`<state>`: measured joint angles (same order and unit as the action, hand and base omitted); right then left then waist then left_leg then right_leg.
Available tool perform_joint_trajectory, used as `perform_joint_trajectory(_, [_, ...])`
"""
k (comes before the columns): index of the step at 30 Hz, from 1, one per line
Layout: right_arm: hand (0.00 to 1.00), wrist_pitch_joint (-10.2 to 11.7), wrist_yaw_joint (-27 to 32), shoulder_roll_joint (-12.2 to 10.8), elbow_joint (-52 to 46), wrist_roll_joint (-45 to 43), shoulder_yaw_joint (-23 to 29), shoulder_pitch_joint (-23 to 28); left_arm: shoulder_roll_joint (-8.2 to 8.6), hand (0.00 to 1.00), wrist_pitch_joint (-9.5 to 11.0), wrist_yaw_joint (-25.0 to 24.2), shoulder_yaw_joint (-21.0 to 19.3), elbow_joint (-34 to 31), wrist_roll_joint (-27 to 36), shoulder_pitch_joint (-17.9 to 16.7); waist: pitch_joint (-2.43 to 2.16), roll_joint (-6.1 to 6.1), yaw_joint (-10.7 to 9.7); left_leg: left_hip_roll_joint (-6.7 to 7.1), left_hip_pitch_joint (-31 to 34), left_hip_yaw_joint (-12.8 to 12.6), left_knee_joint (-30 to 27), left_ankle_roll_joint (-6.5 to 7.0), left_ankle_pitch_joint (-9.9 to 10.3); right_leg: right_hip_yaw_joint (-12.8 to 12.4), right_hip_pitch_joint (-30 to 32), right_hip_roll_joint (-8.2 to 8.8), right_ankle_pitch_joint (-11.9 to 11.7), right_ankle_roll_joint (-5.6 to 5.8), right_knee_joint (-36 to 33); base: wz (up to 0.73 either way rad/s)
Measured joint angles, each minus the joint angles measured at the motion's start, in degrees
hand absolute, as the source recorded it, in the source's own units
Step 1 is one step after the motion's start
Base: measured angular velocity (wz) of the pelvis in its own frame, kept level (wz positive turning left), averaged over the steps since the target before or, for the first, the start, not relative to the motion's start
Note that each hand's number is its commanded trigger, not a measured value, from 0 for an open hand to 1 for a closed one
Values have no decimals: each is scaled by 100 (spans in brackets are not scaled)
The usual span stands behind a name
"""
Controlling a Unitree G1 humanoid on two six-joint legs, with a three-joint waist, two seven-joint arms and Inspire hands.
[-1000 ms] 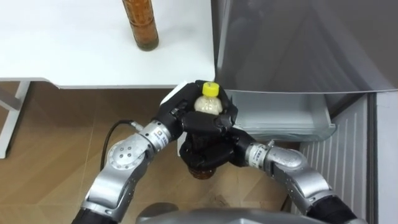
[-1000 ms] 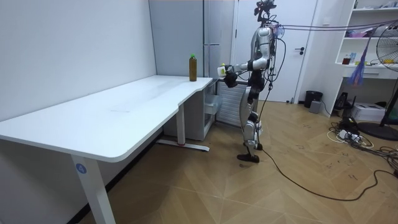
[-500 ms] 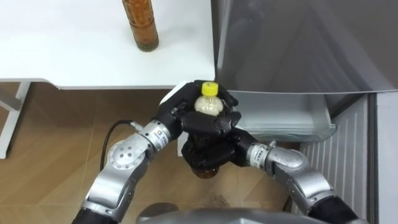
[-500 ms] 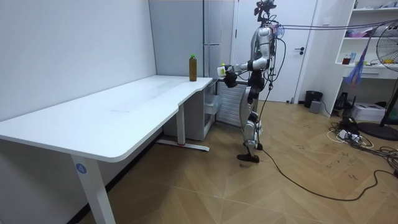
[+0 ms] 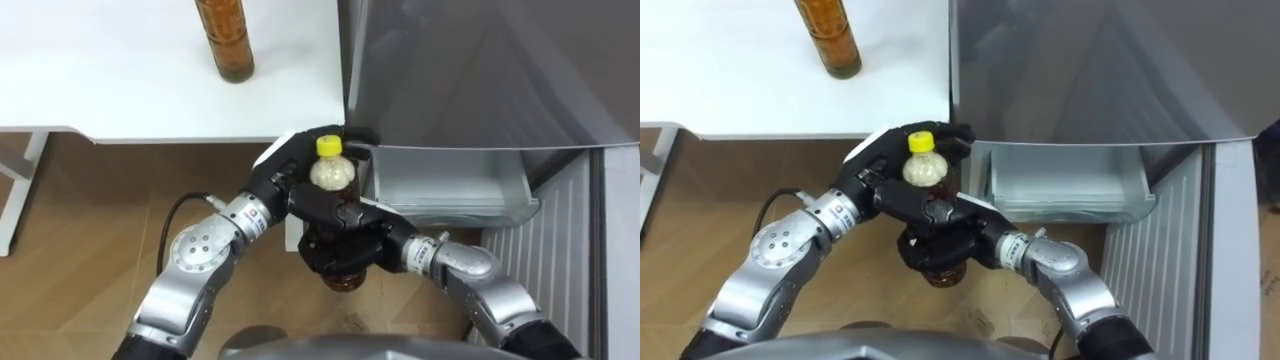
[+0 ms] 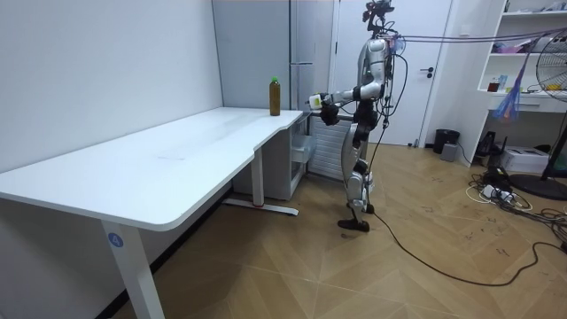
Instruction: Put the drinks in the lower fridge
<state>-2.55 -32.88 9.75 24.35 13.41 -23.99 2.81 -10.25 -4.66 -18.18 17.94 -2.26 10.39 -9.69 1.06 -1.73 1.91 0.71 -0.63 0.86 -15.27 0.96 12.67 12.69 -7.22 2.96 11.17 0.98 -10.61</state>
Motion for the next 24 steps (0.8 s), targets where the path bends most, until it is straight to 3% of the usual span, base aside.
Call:
perform_joint_trajectory(7, [100,1,37,16,0,-2,22,1,-20,0,58,163,-38,-123,13,1,6,100,-3,0,4,1,-26,0,0,7,3,2,0,0,0,0])
perform_joint_trajectory(11, [100,2,50,27,-11,-1,7,9,-5,0,220,251,-112,-402,35,9,-13,140,3,1,-10,3,-13,-3,-2,7,24,3,0,0,0,0])
perform_joint_trajectory(19, [100,62,103,75,-9,-1,17,8,7,0,367,259,-211,-933,327,42,-17,104,7,3,-2,15,-40,-3,-3,13,20,3,0,0,1,0])
perform_joint_trajectory(24, [100,62,97,115,-2,-66,-6,50,0,0,618,211,-276,-1246,530,128,8,66,62,4,-77,26,-34,-3,-3,28,-56,5,0,0,7,0])
